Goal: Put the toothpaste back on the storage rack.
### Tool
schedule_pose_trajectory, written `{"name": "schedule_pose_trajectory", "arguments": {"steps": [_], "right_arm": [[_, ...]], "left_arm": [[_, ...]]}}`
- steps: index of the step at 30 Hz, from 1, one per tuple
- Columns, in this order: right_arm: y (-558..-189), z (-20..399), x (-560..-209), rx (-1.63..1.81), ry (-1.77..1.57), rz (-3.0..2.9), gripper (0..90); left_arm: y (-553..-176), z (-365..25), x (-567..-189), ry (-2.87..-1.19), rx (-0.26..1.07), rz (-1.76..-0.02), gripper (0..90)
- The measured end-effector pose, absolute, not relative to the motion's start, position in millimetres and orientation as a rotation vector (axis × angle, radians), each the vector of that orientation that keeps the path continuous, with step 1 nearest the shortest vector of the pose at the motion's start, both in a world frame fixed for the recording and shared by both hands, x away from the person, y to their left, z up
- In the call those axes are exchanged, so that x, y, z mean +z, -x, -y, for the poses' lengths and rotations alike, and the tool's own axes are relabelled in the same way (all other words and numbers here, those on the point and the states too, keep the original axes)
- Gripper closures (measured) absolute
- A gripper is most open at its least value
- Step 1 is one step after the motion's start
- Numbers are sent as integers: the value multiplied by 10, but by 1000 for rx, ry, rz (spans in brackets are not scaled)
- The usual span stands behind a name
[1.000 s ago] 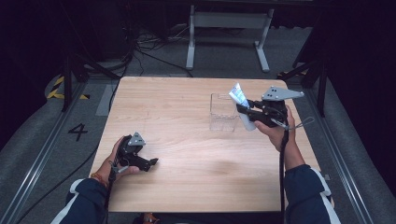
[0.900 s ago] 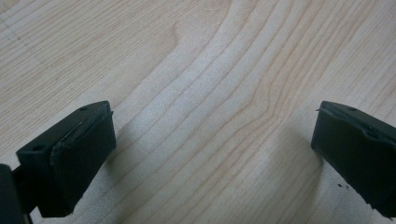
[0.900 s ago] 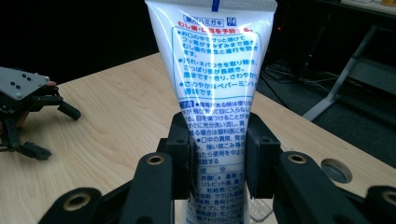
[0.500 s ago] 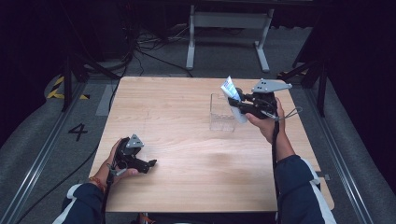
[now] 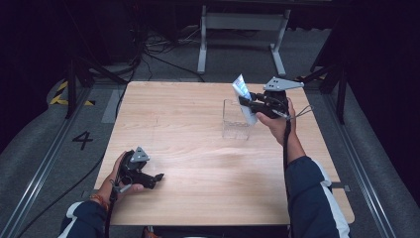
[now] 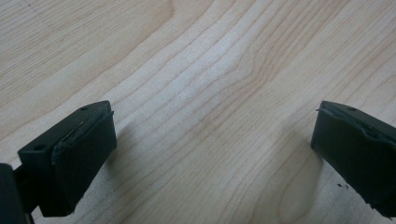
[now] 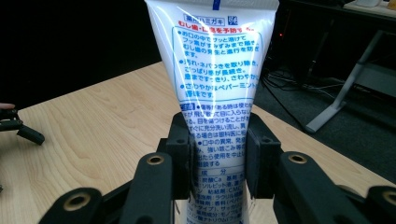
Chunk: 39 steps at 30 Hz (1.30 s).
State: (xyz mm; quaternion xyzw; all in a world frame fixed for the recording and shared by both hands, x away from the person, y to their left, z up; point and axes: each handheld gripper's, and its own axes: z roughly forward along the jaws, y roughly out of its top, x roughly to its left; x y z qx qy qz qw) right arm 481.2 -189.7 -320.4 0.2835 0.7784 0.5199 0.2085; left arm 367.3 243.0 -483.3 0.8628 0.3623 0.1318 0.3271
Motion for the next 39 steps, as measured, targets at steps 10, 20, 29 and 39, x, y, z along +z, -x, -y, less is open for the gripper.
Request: {"name": "schedule_pose_trajectory", "arguments": {"steps": [10, 20, 29, 39], "right_arm": [[-4943, 1861, -3329, 1440, -821, -2137, 681], [-5024, 1862, -3469, 1438, -858, -2132, 679], [-5064, 1895, -3580, 1431, -891, -2127, 674], [-5056, 1899, -3611, 1436, -874, -2111, 670]], "left_arm": [[-3654, -2437, -4833, -2256, 338, -956, 5], [-3654, -2437, -4833, -2256, 338, -956, 6], [-3655, -2437, -4834, -2256, 338, -955, 6], [-3654, -2438, -4833, -2257, 339, -956, 6]]}}
